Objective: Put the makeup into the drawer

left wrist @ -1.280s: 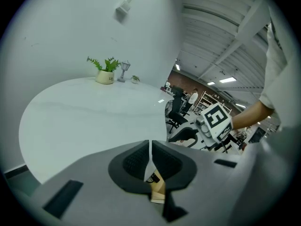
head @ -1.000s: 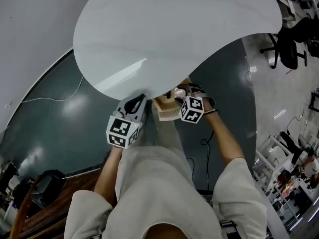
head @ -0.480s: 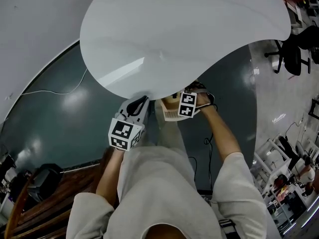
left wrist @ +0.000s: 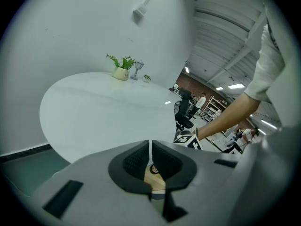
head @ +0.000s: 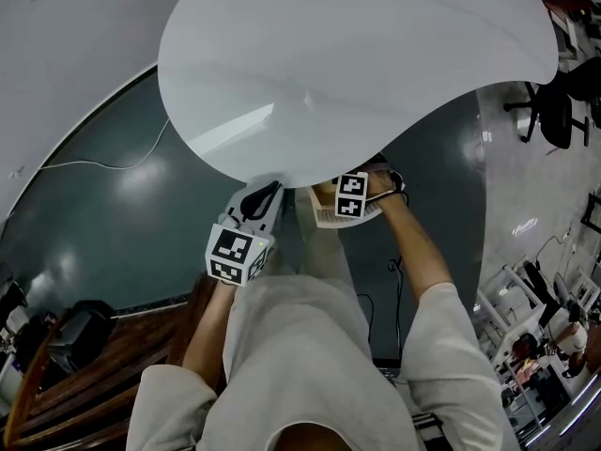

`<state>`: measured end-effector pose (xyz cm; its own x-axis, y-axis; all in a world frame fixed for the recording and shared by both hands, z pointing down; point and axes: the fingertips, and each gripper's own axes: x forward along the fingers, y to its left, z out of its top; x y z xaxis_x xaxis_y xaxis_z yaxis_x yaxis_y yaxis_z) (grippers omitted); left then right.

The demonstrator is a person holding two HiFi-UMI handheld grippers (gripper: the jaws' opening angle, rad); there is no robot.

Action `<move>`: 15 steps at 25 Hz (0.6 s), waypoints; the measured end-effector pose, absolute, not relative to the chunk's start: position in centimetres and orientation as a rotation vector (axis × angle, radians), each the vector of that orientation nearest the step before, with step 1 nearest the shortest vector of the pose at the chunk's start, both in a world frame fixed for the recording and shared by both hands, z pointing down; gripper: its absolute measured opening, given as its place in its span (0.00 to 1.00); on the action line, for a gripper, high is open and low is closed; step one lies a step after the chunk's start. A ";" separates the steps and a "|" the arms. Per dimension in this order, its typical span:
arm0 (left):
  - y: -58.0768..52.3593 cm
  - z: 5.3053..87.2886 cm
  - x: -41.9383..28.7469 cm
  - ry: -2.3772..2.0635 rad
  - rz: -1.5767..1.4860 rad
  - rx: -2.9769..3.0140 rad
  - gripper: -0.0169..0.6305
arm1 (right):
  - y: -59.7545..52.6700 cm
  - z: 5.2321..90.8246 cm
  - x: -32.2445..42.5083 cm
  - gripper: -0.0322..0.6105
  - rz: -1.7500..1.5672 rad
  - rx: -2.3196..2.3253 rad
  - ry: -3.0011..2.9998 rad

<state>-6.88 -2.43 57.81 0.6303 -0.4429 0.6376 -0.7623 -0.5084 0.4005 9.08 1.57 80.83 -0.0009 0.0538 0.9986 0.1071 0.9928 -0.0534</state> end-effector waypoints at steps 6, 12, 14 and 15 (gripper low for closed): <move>-2.4 58.1 -7.8 -0.952 0.614 2.158 0.06 | 0.8 82.5 9.3 0.41 0.009 -0.083 -1.516; -2.2 58.5 -8.3 -0.956 0.616 2.150 0.06 | 1.3 83.7 9.3 0.42 0.029 -0.090 -1.512; -2.3 58.6 -8.4 -0.957 0.617 2.150 0.06 | 1.5 83.8 9.1 0.48 0.038 -0.092 -1.525; -2.3 58.6 -8.6 -0.956 0.616 2.149 0.06 | 1.5 83.6 8.8 0.49 0.031 -0.092 -1.535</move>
